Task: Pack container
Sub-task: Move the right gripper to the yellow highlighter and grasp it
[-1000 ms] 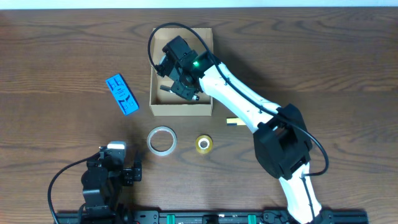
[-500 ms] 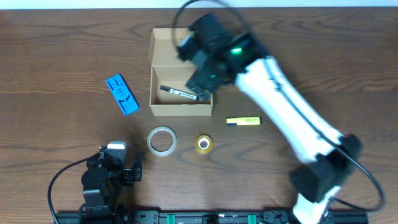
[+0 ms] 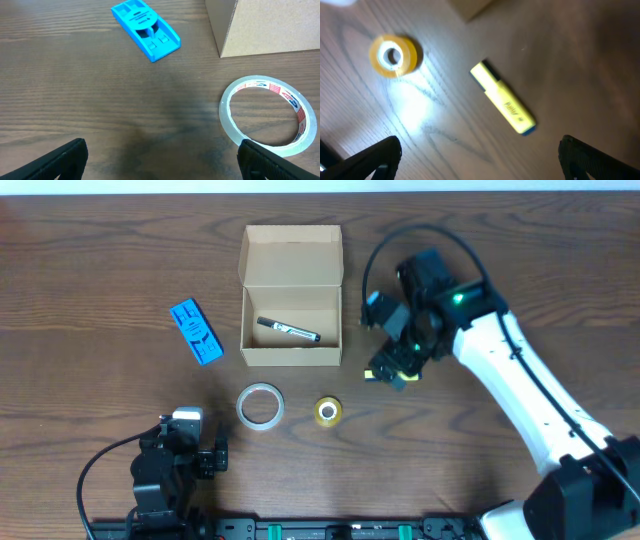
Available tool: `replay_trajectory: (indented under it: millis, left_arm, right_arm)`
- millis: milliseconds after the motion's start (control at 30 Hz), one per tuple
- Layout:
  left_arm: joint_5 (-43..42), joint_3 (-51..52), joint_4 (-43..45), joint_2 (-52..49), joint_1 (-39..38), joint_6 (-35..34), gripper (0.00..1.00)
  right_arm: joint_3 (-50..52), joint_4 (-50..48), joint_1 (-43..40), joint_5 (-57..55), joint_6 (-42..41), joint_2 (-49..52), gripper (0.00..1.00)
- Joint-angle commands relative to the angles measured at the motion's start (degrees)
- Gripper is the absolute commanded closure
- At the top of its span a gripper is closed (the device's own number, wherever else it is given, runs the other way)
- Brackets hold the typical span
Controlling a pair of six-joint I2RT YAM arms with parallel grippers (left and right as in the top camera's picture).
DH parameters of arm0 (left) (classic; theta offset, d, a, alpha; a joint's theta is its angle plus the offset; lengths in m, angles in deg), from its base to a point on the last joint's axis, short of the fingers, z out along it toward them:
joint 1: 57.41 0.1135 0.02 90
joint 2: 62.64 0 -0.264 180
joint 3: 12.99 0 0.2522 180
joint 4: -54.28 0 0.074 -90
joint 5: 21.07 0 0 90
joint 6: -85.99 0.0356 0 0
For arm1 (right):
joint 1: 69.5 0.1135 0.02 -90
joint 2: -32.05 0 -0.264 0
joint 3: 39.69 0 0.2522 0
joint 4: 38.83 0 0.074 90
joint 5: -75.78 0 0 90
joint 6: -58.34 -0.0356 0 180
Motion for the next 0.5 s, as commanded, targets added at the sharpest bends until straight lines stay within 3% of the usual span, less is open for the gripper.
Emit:
replay_trajectory:
  millis: [0, 467]
  left_arm:
    - [0.4, 0.4, -0.1, 0.3, 0.2, -0.4, 0.04]
    - [0.4, 0.4, -0.1, 0.3, 0.2, -0.4, 0.05]
  right_arm:
    - [6.0, -3.3, -0.4, 1.6, 0.3, -0.8, 0.01]
    - [19.7, -21.5, -0.6, -4.0, -1.0, -0.5, 0.01]
